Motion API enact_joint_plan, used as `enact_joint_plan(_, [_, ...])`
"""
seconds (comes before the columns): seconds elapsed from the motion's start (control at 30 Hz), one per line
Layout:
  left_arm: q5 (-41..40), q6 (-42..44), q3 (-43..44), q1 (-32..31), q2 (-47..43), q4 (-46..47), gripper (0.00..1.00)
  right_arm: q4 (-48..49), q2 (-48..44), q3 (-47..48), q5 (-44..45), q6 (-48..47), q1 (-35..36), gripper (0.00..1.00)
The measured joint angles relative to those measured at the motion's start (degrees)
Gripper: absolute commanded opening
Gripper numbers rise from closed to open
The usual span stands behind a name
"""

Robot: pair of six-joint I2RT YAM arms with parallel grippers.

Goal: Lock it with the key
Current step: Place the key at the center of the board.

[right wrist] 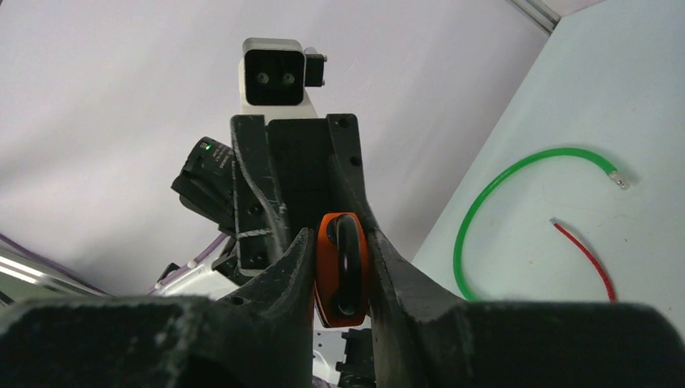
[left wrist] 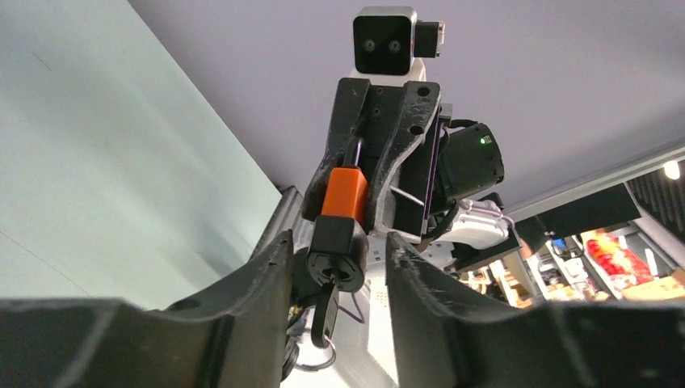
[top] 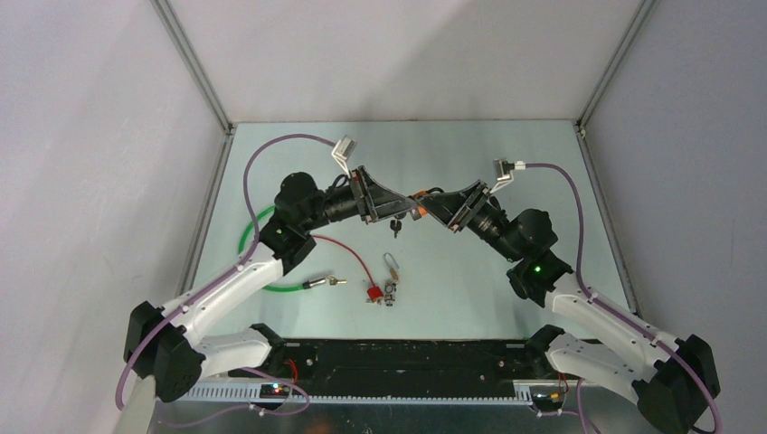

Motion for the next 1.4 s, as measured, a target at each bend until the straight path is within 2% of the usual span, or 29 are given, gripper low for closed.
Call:
enact_joint_plan(0.1, [-0.07,1.33,0.0,-0.02,-0.7,0.11,0.53,-0.68,-0.98,0.0,-1.09,-0.66,-0.66,0.0])
enact_joint_plan(0.2, [0.72,3.39,0.0,0.07,-1.53,0.48,0.48,-1.33,-1.97,0.0,-2.91,-1.9,-1.4,0.0])
enact_joint_plan(0.37, [5.64,7.06,0.02,0.24,-1.57,0.44,0.46,-2.56,-3.15,0.44,-6.45,-3.96,-1.88,0.0])
enact_joint_plan(0.8, [13.49,14.14,0.0,0.28,-1.46,-1.38,0.5,-3.04,-3.76,0.66,-10.78,-7.13,-1.97,0.0])
enact_joint_plan(0.87, [13.97,14.91,-0.11,0.28,-1.46,-1.68,0.46,-3.02,-3.76,0.66,-11.08,-7.41,-1.99,0.0])
enact_joint_plan(0.97, [14.53,15.72,-0.52,0.31,-1.46,-2.4,0.33,-3.02,-3.76,0.66,-11.5,-7.69,-2.01,0.0])
enact_joint_plan(1.07, [15.13,16.31,-0.57,0.35,-1.22,-2.62,0.23,-3.02,-3.78,0.66,-11.74,-8.2,-2.01,0.0])
enact_joint_plan(1.13, [15.43,16.61,-0.57,0.35,-0.81,-2.58,0.12,-3.08,-3.82,0.66,-11.78,-8.83,-2.03,0.0])
enact_joint_plan(1.17, [15.58,16.55,-0.55,0.35,-0.63,-2.58,0.04,-3.32,-3.85,0.66,-11.76,-9.05,-2.1,0.0])
enact_joint_plan(1.23, [16.06,16.68,-0.52,0.35,-0.33,-2.51,0.01,-3.87,-3.87,0.66,-11.98,-9.31,-2.49,0.0])
enact_joint_plan(1.4, [16.09,17.77,-0.52,0.26,-0.07,-2.51,0.0,-5.64,-4.37,0.66,-13.16,-9.4,-4.07,0.0])
